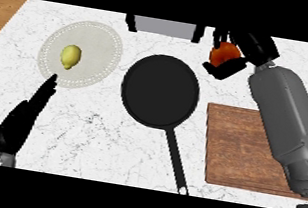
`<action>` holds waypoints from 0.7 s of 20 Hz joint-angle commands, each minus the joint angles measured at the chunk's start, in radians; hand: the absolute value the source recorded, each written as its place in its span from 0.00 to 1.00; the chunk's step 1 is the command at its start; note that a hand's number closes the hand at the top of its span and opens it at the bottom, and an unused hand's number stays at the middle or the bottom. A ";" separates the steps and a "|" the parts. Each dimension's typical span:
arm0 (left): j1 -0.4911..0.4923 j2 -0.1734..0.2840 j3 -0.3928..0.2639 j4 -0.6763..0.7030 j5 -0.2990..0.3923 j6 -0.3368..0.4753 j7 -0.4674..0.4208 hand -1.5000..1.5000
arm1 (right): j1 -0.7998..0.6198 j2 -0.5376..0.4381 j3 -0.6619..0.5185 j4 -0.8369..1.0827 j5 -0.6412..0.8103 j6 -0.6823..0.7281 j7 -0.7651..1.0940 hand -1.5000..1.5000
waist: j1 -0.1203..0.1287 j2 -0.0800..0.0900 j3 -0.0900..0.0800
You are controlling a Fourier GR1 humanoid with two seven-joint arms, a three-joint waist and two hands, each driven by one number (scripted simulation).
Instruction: Pick the tomato from the cutting board and place it in the pan
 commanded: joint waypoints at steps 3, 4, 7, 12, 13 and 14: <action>-0.026 0.006 0.016 0.051 0.005 -0.016 -0.017 0.50 | -0.104 0.174 -0.005 0.134 -0.008 -0.032 0.073 1.00 | -0.002 0.002 0.000; 0.016 -0.008 -0.007 -0.034 -0.008 -0.003 0.015 0.50 | -0.124 0.195 0.007 0.157 0.007 -0.026 0.106 1.00 | 0.004 0.000 0.000; -0.075 0.005 0.025 0.076 0.005 -0.016 -0.012 0.50 | -0.151 0.235 0.032 0.213 -0.048 -0.027 0.097 1.00 | 0.004 0.004 -0.001; -0.020 -0.026 -0.026 0.033 -0.027 -0.003 -0.033 0.50 | -0.193 0.239 0.089 0.406 -0.054 -0.104 0.087 1.00 | 0.042 0.014 0.000; -0.030 -0.040 -0.057 0.007 -0.031 -0.013 -0.002 0.50 | -0.190 0.239 0.145 0.407 -0.080 -0.124 0.114 1.00 | 0.072 0.017 0.000; -0.089 -0.013 -0.029 0.008 -0.015 -0.031 0.036 0.50 | -0.170 0.239 0.180 0.420 -0.074 -0.135 0.100 1.00 | 0.064 0.016 0.000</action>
